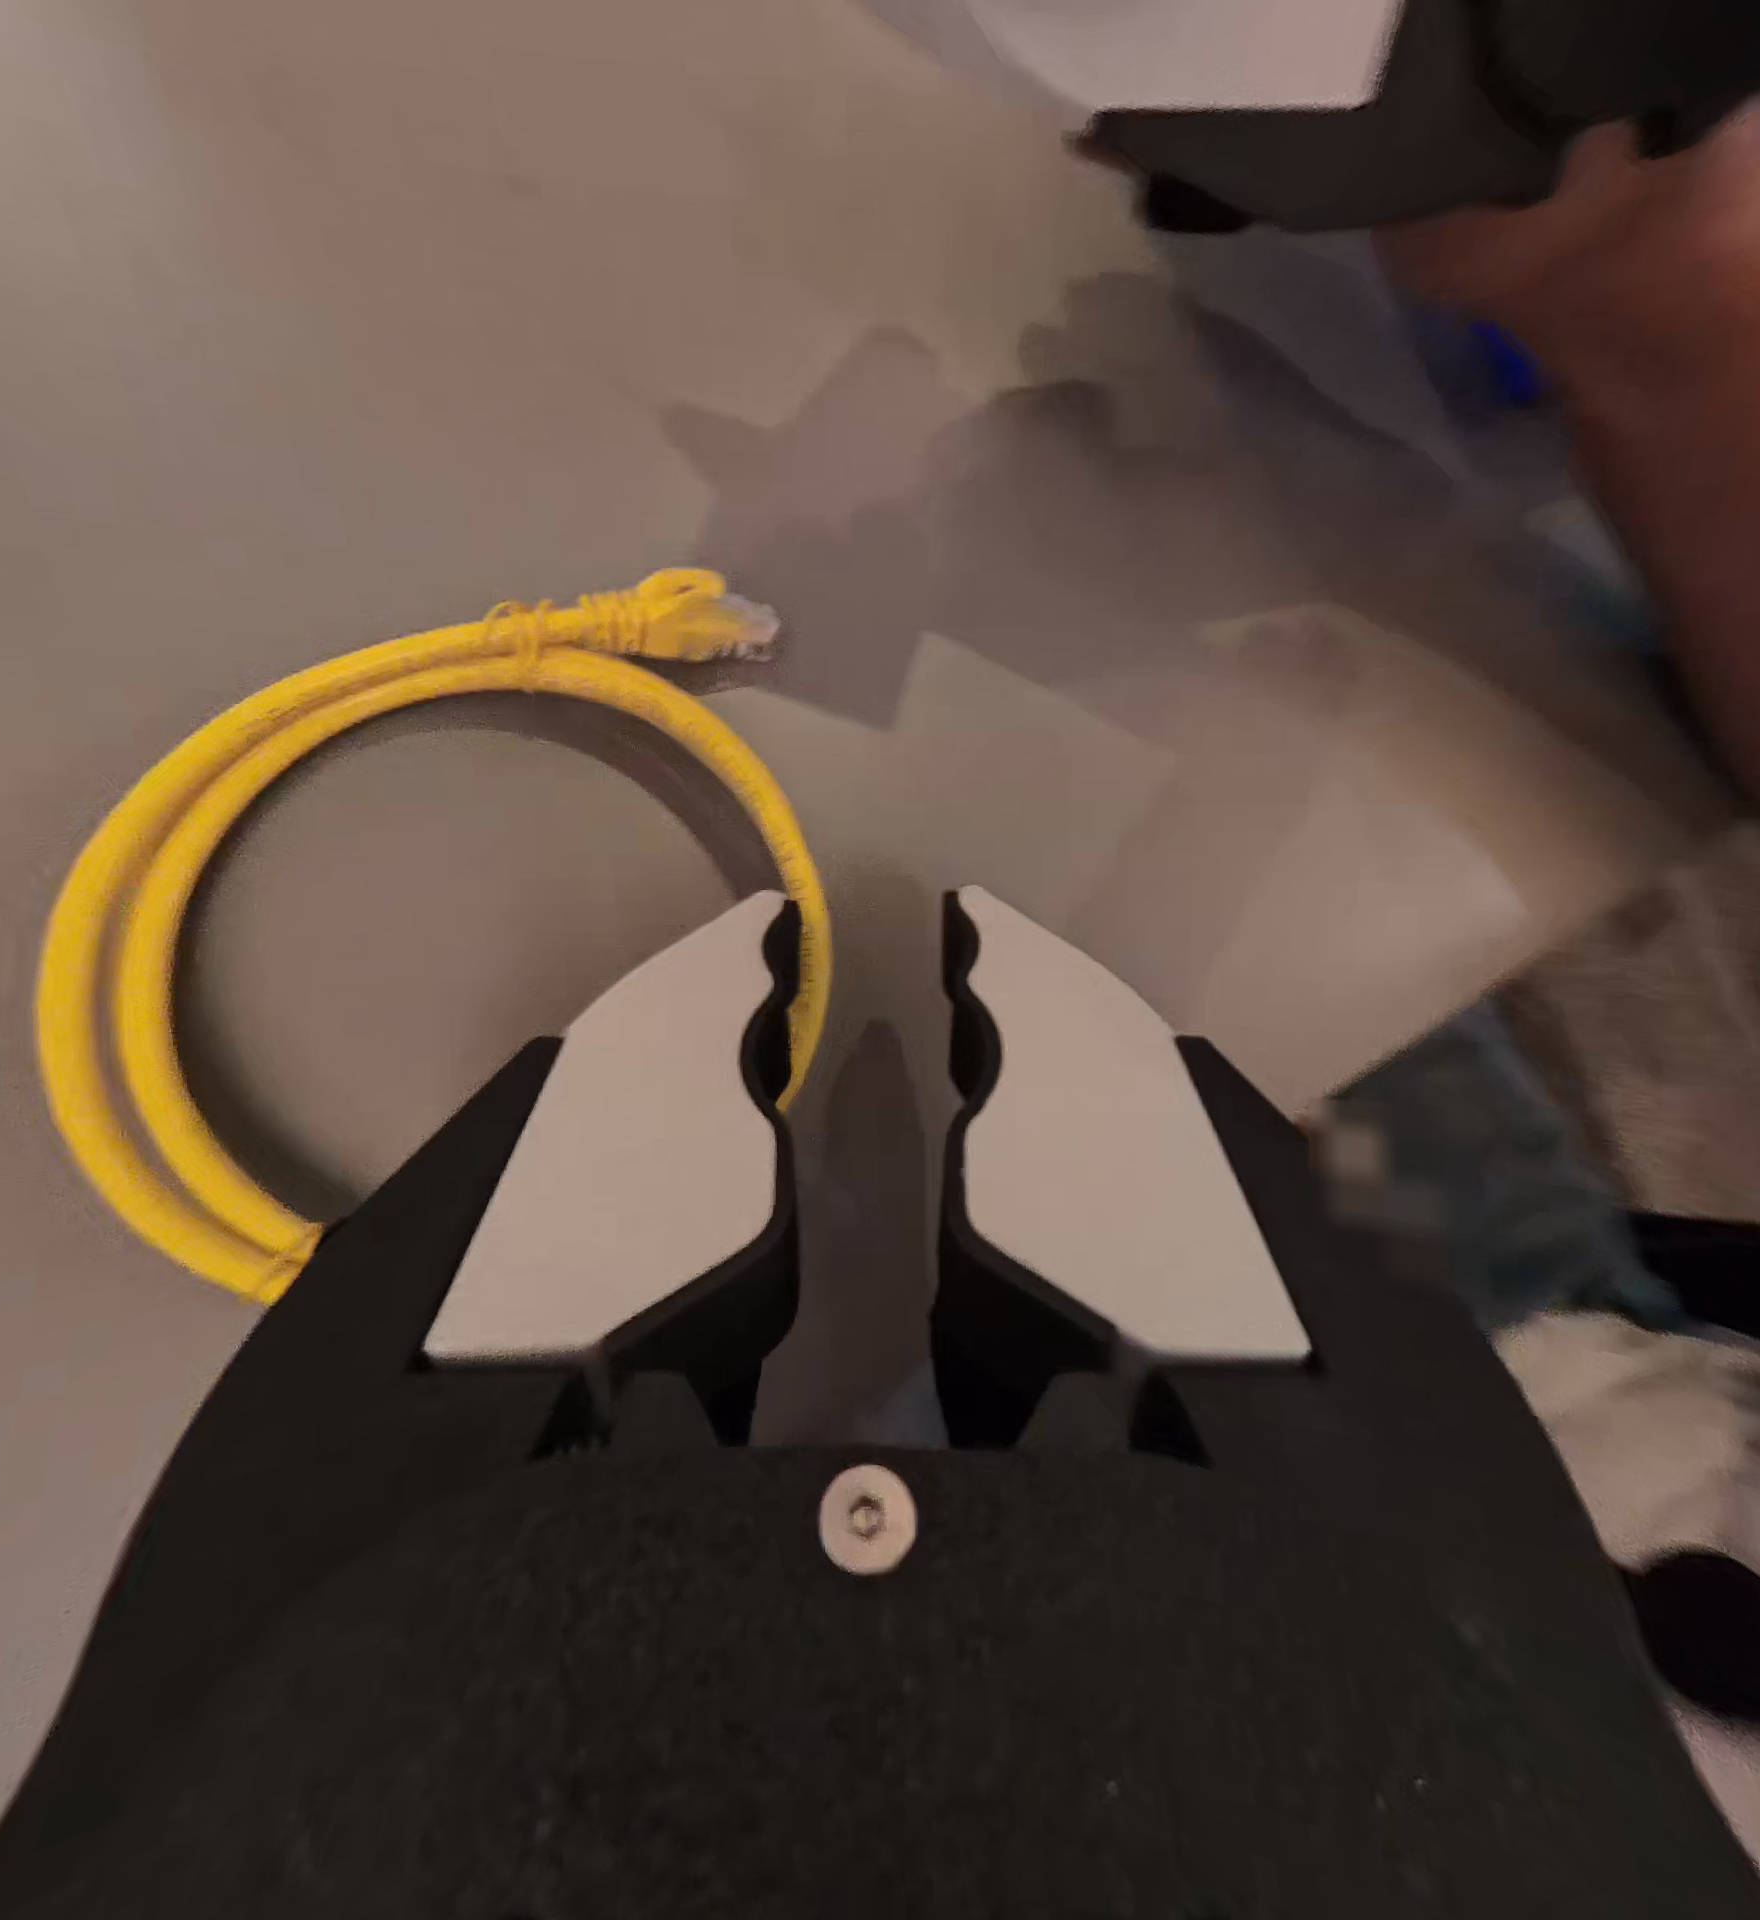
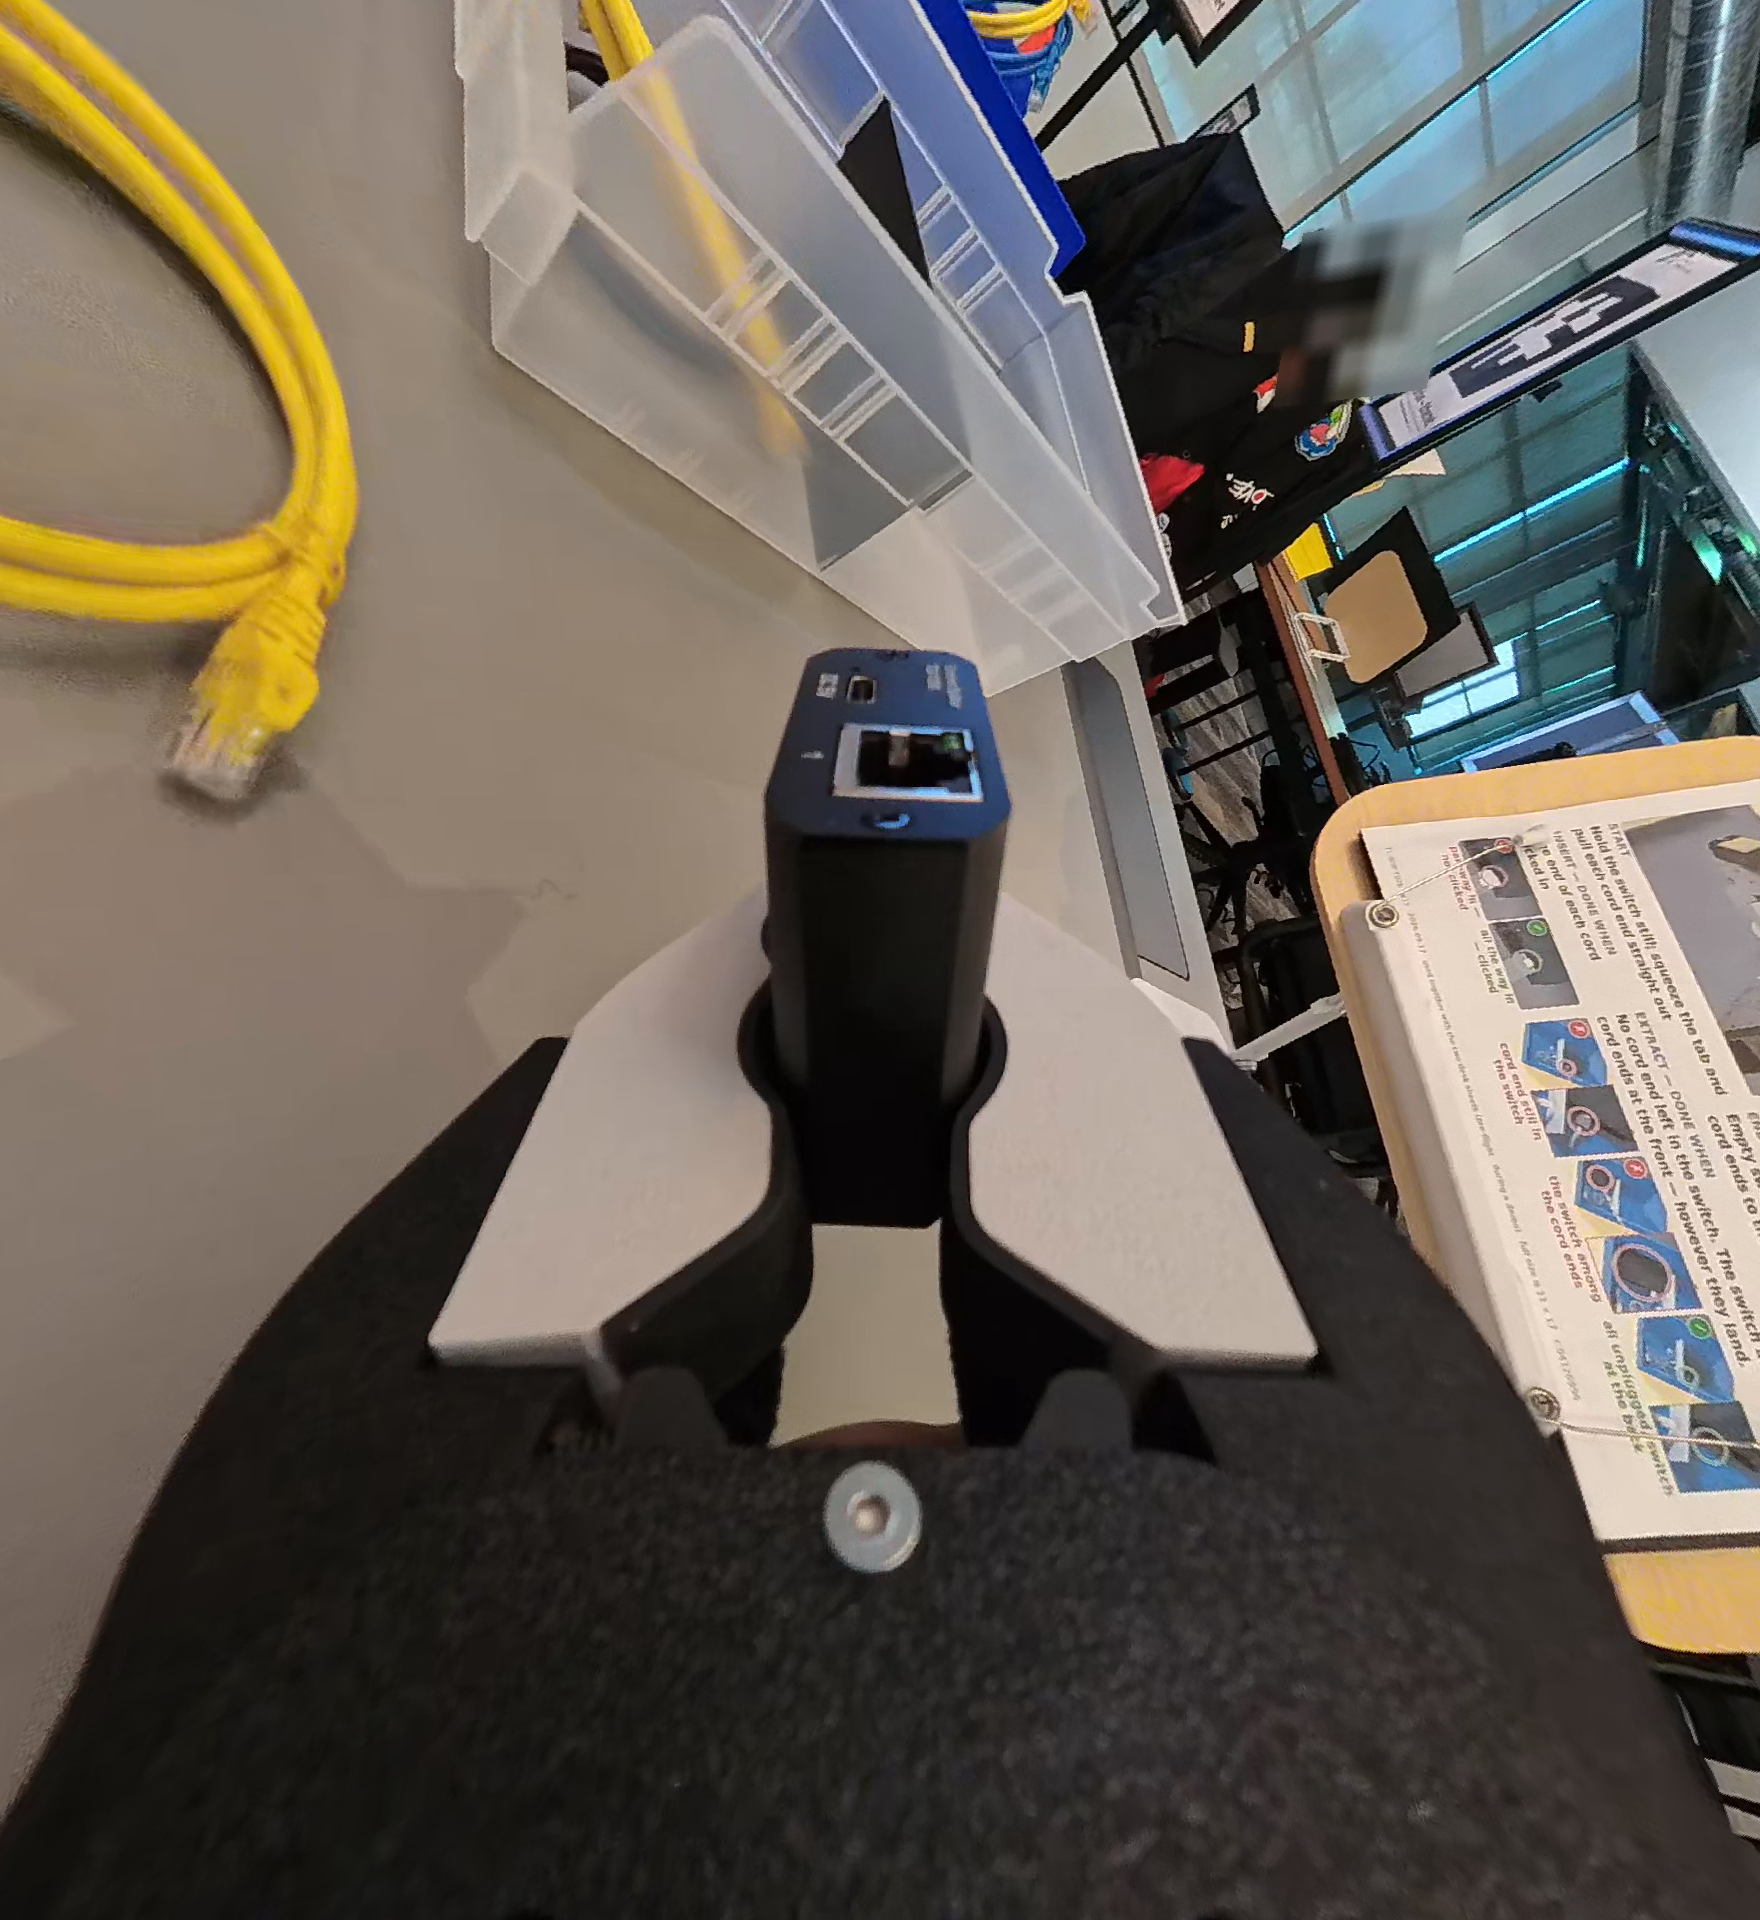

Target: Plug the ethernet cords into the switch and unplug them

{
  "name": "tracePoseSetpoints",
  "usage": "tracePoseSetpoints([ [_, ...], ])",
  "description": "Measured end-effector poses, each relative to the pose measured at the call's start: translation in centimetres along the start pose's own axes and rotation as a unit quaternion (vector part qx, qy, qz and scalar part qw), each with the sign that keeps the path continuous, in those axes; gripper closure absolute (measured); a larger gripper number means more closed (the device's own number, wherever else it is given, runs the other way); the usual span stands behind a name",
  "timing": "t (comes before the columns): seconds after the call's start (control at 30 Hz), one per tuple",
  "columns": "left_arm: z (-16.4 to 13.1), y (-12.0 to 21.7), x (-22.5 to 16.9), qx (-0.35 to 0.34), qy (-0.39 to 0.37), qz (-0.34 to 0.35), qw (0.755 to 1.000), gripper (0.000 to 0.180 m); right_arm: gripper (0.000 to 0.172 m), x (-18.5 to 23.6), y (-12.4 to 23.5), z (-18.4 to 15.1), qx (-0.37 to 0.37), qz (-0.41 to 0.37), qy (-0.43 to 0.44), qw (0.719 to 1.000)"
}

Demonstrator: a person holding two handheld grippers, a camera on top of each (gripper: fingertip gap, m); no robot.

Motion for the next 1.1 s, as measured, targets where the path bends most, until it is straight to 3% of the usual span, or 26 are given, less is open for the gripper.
tracePoseSetpoints([
  [0.07,0.6,0.8,-0.3,-0.006,-0.009,-0.047,0.999,0.147,0.147,0.0,0.0,-0.1,0.000,0.002,-0.005,1.000],
  [0.17,2.3,2.5,0.4,0.009,-0.088,-0.103,0.991,0.135,0.147,0.0,0.0,-0.1,-0.002,0.005,-0.009,1.000],
  [0.3,5.3,2.6,2.5,-0.001,-0.286,-0.128,0.950,0.137,0.147,0.3,-0.1,0.0,-0.013,0.017,-0.014,1.000],
  [0.37,6.3,0.7,4.1,0.027,-0.330,-0.139,0.933,0.139,0.147,0.6,-0.1,0.2,-0.026,0.031,-0.017,0.999],
  [0.5,6.9,-3.3,5.8,0.159,-0.262,-0.238,0.921,0.136,0.147,0.5,0.0,0.1,-0.034,0.034,-0.025,0.999],
  [0.57,7.1,-4.3,6.4,0.189,-0.230,-0.278,0.913,0.136,0.147,0.4,0.1,0.0,-0.037,0.035,-0.030,0.998],
  [0.73,8.0,-4.9,7.4,0.190,-0.233,-0.278,0.912,0.137,0.147,0.9,0.0,0.1,-0.032,0.042,-0.015,0.998],
  [0.83,7.6,-5.8,7.6,0.201,-0.273,-0.227,0.913,0.137,0.147,1.2,0.0,0.4,-0.033,0.045,-0.005,0.998],
  [0.93,7.2,-6.0,7.3,0.199,-0.292,-0.214,0.911,0.151,0.147,1.3,-0.1,0.4,-0.034,0.048,-0.004,0.998],
  [0.97,6.9,-5.9,7.1,0.207,-0.295,-0.224,0.906,0.163,0.147,1.3,-0.1,0.4,-0.034,0.049,-0.005,0.998],
  [1.1,6.4,-5.7,7.2,0.196,-0.299,-0.230,0.905,0.166,0.147,1.3,-0.1,0.2,-0.032,0.048,-0.006,0.998],
])
Point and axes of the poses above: each gripper's, where its closed fingertips meet, y back along the fingers, z out of its top, x = y × z across the jaws, the point moved 7 cm from there along y, back along the fingers, and after that the axes turned 2 degrees about y, right-handed, at the moved point
